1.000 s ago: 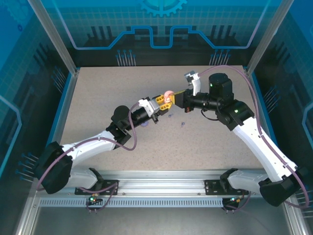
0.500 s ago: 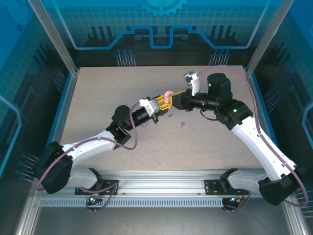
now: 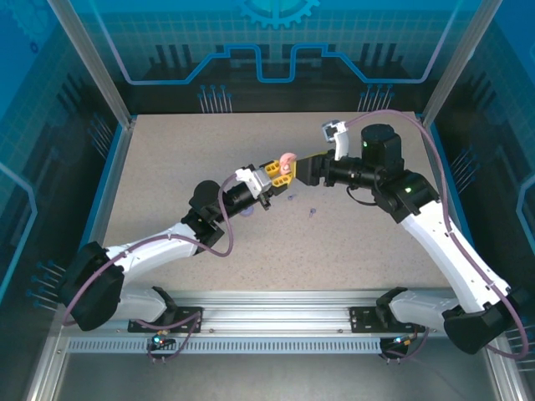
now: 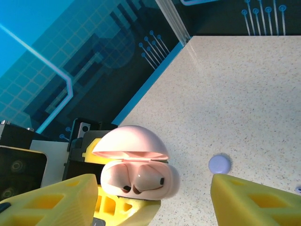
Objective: Insert wireless bluetooth earbuds into charging case
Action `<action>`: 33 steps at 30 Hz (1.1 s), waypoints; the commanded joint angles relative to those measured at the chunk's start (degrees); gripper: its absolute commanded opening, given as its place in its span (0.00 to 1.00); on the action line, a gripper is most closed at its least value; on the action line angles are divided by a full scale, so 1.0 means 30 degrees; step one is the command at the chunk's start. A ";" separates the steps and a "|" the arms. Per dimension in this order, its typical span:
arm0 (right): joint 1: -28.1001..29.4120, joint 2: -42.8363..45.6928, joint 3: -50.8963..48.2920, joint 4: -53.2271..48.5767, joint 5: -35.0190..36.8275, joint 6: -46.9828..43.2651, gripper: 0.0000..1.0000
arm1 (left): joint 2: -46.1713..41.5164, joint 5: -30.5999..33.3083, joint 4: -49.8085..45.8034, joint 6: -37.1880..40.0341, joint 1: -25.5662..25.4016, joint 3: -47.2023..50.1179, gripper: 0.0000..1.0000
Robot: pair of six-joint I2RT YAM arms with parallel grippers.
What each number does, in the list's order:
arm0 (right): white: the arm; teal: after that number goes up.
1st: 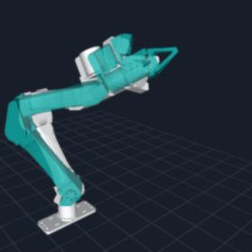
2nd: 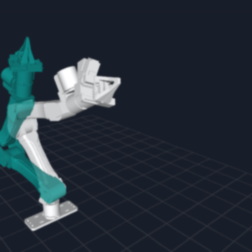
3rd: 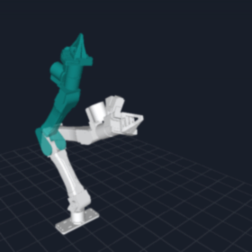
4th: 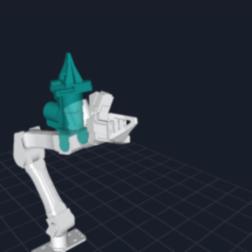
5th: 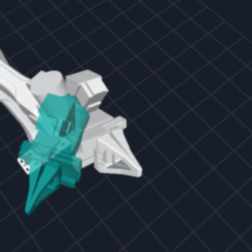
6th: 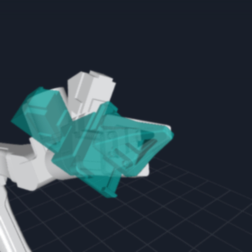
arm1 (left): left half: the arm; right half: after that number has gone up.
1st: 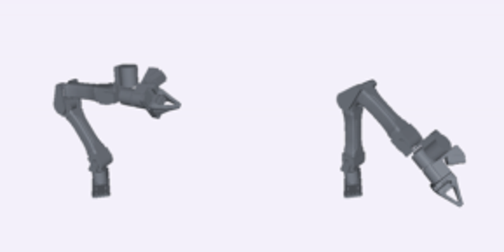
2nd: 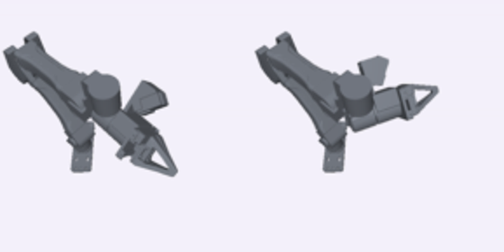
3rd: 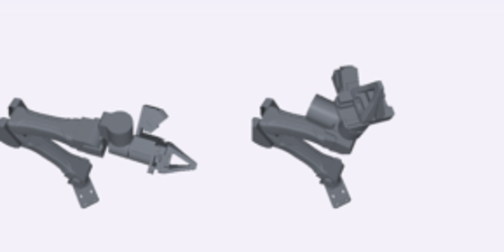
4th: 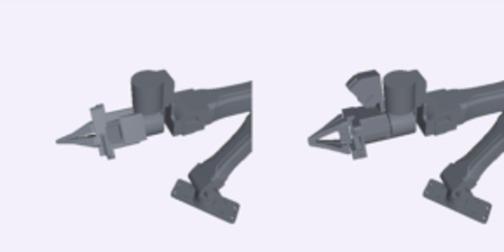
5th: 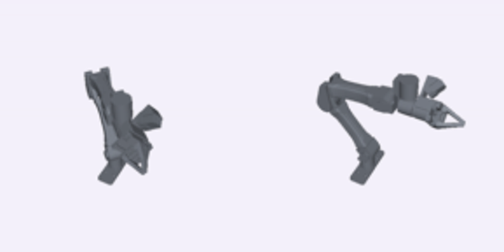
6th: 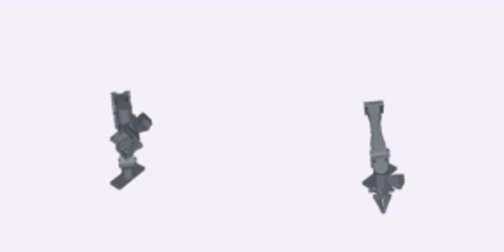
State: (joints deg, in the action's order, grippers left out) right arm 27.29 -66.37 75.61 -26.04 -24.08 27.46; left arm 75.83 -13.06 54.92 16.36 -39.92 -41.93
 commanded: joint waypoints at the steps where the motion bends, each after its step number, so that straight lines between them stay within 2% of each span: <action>1: -0.0550 0.0799 0.1001 -0.0393 0.0228 0.0410 0.67 | -0.0225 0.0162 0.1090 -0.0443 -0.0111 0.0197 0.00; 7: -0.2089 0.0276 0.2709 -0.1310 0.0743 0.1191 0.71 | -0.0507 0.0173 0.0535 -0.0428 -0.0122 0.0412 0.00; 13: -0.2131 -0.4709 0.7905 -0.6523 0.0456 0.0495 0.69 | -0.0610 -0.0239 -0.0400 -0.0490 -0.0116 0.0702 0.00; 18: -0.1364 -0.7604 0.9694 -0.8134 0.0723 -0.0348 0.65 | -0.0580 -0.0436 -0.0864 -0.0795 -0.0112 0.0939 0.00; 26: -0.0194 -0.9495 1.0704 -0.9697 0.1033 -0.1275 0.61 | -0.0291 -0.0430 -0.0931 -0.1345 -0.0122 0.1197 0.00; 33: 0.0861 -0.7818 0.8658 -1.0624 0.1256 -0.1721 0.55 | 0.0143 0.0741 -0.1181 -0.1655 -0.0008 0.1036 0.00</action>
State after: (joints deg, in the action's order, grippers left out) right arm 28.14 -93.60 103.90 -53.19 -19.57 23.88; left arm 75.72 -13.37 50.54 13.21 -40.12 -38.79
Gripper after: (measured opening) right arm 0.553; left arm 0.210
